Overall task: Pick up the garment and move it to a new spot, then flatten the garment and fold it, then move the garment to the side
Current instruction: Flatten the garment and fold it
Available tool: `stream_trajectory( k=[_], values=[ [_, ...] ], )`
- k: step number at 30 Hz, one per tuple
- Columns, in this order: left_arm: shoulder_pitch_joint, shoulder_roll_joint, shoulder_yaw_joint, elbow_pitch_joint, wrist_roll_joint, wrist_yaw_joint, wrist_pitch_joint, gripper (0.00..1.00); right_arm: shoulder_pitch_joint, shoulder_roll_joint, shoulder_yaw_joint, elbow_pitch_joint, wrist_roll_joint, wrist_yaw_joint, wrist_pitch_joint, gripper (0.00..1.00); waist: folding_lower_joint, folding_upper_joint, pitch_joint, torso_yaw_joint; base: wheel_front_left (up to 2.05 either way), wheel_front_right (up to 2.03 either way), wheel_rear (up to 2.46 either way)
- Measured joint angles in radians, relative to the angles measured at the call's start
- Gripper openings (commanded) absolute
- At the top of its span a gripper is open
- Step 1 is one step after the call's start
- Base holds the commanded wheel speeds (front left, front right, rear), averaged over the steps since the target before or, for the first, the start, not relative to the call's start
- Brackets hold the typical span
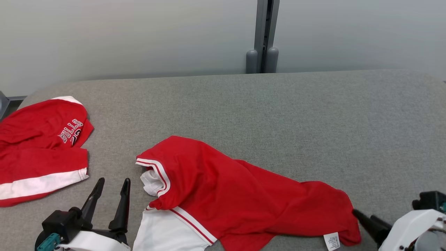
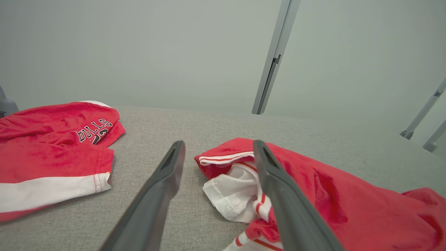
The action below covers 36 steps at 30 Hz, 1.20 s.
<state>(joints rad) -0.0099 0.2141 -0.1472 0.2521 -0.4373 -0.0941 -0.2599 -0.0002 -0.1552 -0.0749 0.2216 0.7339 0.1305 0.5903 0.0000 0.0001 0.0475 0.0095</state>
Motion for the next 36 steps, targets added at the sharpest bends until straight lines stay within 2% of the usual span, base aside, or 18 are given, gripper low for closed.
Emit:
stream_trajectory(
  k=[3,6,13,20,26,29,36],
  values=[
    [0.000,0.001,0.002,-0.004,0.000,0.007,0.000,1.00,0.001,0.000,-0.023,-0.082,-0.021,0.000,-0.030,1.00,0.0000,0.0000,-0.012,0.002,0.00,0.00,0.00],
    [0.002,0.010,0.012,-0.014,0.000,0.016,0.000,1.00,-0.002,0.007,-0.037,-0.181,-0.065,0.000,-0.111,1.00,0.0000,0.0000,-0.023,0.001,0.00,0.00,0.00],
    [0.002,0.030,0.047,-0.049,0.001,0.035,-0.001,1.00,-0.043,0.046,0.020,-0.302,-0.154,0.000,-0.364,1.00,0.0000,0.0000,-0.042,-0.002,0.00,0.00,0.00],
    [0.009,0.011,0.063,-0.094,0.006,0.057,-0.002,1.00,-0.052,0.076,0.121,-0.269,-0.261,0.000,-0.591,1.00,0.0000,0.0000,-0.051,0.005,0.00,0.00,0.00],
    [0.028,-0.021,0.058,-0.103,0.016,0.050,-0.002,1.00,-0.051,0.091,0.147,-0.186,-0.362,0.000,-0.752,1.00,0.0000,0.0000,-0.054,0.016,0.00,0.00,0.00],
    [0.038,-0.040,0.050,-0.104,0.019,0.036,-0.002,1.00,-0.050,0.091,0.158,-0.147,-0.413,0.000,-0.798,1.00,0.0000,0.0000,-0.055,0.016,0.00,0.00,0.00],
    [0.049,-0.051,0.071,-0.108,0.037,0.023,-0.002,1.00,-0.047,0.098,0.160,-0.070,-0.445,0.000,-0.822,1.00,0.0000,0.0000,-0.053,0.006,0.00,0.00,0.00]
  ],
)
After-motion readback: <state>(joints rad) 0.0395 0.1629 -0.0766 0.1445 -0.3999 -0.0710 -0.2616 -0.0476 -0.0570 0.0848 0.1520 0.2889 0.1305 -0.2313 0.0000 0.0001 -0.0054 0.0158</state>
